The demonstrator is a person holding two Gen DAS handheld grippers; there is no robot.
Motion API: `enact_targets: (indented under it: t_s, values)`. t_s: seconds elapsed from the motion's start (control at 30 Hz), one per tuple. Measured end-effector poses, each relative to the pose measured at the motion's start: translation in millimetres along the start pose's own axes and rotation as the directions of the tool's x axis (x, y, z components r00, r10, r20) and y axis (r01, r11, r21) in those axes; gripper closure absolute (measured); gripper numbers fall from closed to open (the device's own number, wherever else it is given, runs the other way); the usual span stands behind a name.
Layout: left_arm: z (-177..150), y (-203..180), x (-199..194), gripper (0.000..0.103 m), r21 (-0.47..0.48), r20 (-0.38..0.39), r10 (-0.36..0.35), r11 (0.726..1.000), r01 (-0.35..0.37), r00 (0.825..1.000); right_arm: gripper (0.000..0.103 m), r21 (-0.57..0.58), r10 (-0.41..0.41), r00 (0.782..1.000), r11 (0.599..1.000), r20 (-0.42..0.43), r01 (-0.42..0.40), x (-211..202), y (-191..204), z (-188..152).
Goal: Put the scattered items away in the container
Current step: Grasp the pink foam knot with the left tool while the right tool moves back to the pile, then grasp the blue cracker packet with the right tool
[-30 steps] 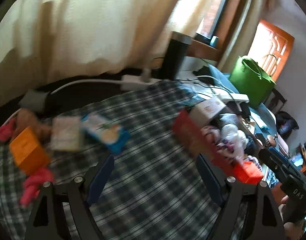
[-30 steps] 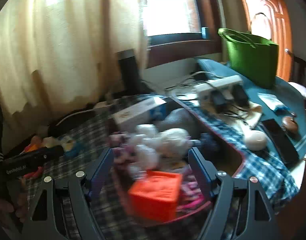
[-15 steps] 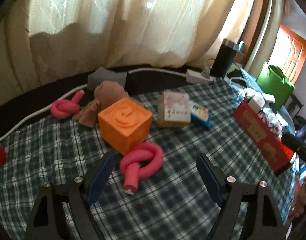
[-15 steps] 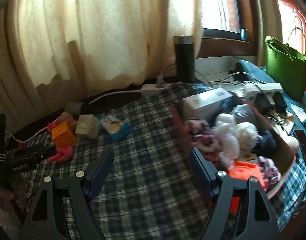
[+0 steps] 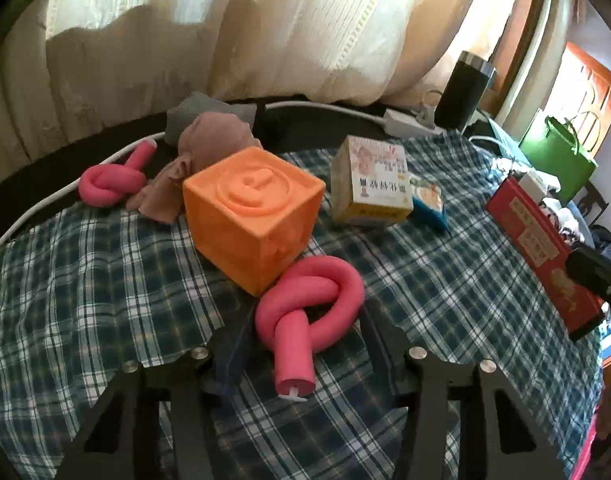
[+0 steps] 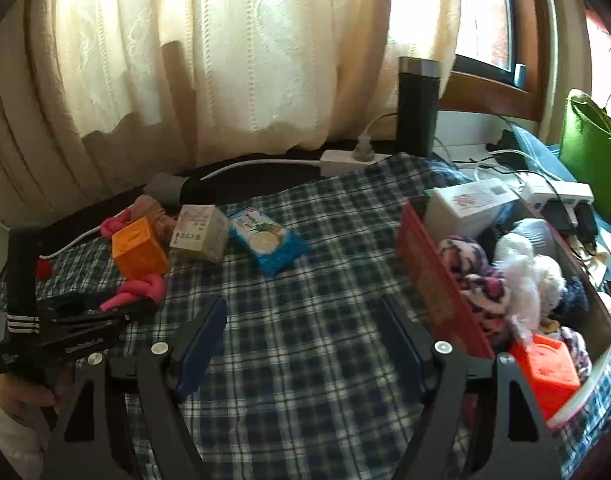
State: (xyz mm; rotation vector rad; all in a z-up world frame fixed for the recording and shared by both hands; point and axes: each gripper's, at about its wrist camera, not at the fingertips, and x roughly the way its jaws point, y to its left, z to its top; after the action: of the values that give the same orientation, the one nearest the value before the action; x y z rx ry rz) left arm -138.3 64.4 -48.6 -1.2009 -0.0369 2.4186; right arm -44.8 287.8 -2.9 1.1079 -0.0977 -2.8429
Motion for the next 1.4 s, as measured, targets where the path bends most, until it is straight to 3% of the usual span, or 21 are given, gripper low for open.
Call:
enact_targets:
  t_s: [0.33, 0.43, 0.67, 0.83, 0.97, 1.1, 1.4]
  values:
    - [7, -2, -32, 0.049, -0.024, 0.065, -0.038, 0.999, 0.04, 0.997, 0.023, -0.025, 0.034, 0.999, 0.999, -0.037, -0.035, 35, 3, 26]
    - [10, -4, -37, 0.049, -0.021, 0.074, -0.044, 0.999, 0.046, 0.996, 0.023, -0.069, 0.009, 0.999, 0.998, -0.048, -0.012, 54, 9, 35]
    - [14, 1, -38, 0.049, -0.042, 0.07, -0.049, 0.998, 0.052, 0.996, 0.023, -0.161, -0.007, 0.992, 0.987, -0.129, -0.014, 112, 26, 50]
    - [13, 1, -37, 0.049, -0.046, 0.065, -0.051, 0.997, 0.054, 0.997, 0.023, -0.151, 0.042, 0.981, 0.986, -0.191, -0.071, 144, 28, 54]
    - [13, 0, -34, 0.049, -0.044, 0.054, -0.051, 0.998, 0.053, 0.997, 0.023, -0.175, 0.024, 0.978, 0.983, -0.206, -0.061, 158, 33, 51]
    - [12, 0, -30, 0.049, -0.051, 0.044, -0.048, 0.997, 0.05, 0.998, 0.043, -0.197, 0.005, 0.981, 0.979, -0.196, -0.044, 159, 36, 49]
    - [10, -8, -32, 0.049, -0.033, 0.046, -0.054, 0.998, 0.056, 0.997, 0.047, -0.15, 0.007, 0.989, 0.988, -0.144, -0.029, 118, 26, 40]
